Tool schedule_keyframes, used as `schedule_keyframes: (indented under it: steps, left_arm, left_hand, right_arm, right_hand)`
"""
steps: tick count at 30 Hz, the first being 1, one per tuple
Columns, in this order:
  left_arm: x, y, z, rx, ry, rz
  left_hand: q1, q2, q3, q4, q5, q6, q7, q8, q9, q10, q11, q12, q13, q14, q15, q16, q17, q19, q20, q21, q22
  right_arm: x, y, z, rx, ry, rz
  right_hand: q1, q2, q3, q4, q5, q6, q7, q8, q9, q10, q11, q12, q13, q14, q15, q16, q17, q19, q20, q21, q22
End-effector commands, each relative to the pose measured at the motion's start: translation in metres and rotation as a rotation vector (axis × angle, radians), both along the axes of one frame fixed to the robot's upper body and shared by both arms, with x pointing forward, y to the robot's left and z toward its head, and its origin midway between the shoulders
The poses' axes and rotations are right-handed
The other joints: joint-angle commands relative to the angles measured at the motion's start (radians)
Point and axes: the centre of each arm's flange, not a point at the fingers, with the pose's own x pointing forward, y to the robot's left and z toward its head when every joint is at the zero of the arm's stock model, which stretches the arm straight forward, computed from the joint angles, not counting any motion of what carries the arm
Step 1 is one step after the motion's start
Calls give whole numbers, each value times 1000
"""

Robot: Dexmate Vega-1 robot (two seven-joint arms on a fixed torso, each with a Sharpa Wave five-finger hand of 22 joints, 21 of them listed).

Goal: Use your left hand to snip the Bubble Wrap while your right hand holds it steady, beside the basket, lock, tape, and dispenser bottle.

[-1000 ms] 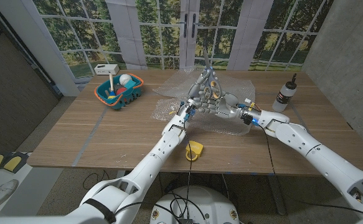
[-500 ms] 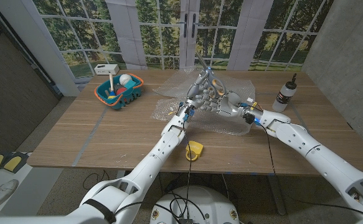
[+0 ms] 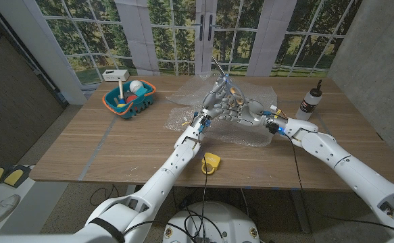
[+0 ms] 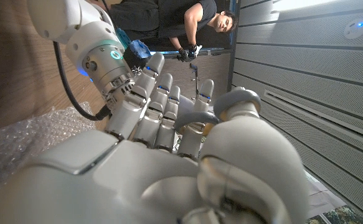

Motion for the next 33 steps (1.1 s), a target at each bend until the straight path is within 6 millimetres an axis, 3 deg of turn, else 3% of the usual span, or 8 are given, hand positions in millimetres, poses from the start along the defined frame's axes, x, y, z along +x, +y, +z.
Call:
schedule_keyframes:
  steps: [1,14,20,26,30,33]
  left_arm:
    - [-4,4,-3,17,-16,33]
    - [-5,7,-4,22,-12,44]
    - [-5,8,-4,25,-12,46]
    - [-5,9,-5,29,-13,54]
    - [-5,10,-5,29,-13,57]
    - [-5,11,-5,28,-12,60]
  left_hand:
    - [52,56,1,0,5,9,-6,0,3,4,-2,0,4,4,-53,7,3,-3,-79,8,1]
    - [52,56,1,0,3,9,-7,1,2,5,-3,-3,5,4,-53,6,3,-6,-80,14,1]
    - [52,56,1,-1,3,10,-6,2,1,5,-2,-4,7,5,-53,7,3,-6,-80,18,1]
    - [52,55,1,-1,2,10,-7,2,1,6,-2,-5,9,5,-53,7,4,-7,-80,21,1]
    - [52,55,1,-1,2,10,-7,3,1,6,-3,-6,9,6,-53,7,4,-7,-80,23,1]
    - [52,55,1,-1,1,10,-6,3,0,5,-2,-7,9,5,-53,6,4,-8,-80,25,0]
  right_arm:
    - [-2,-3,8,-92,-76,-56]
    - [-5,-4,15,-188,-175,-125]
    - [-4,-3,19,-231,-211,-139]
    - [-4,-2,18,-240,-211,-139]
    - [-3,-1,17,-230,-203,-135]
    - [-2,0,16,-210,-188,-129]
  right_hand:
    - [32,-7,10,-5,-6,-19,10,-9,5,55,-33,7,0,19,-12,12,3,-3,-2,-1,2]
    - [91,2,28,-5,-8,-56,13,-20,13,83,-49,9,1,39,-33,32,13,-3,-16,4,4]
    - [143,9,43,-6,-5,-88,10,-28,20,115,-84,21,13,47,-46,48,27,-5,-24,9,7]
    - [152,7,40,6,-6,-104,10,-31,24,128,-107,28,28,62,-69,67,41,-4,-30,14,10]
    - [147,9,33,20,-8,-105,10,-27,28,138,-112,37,46,96,-106,99,63,14,-42,27,13]
    - [152,15,29,24,-9,-83,8,-11,37,164,-126,55,72,131,-145,144,102,35,-65,44,18]
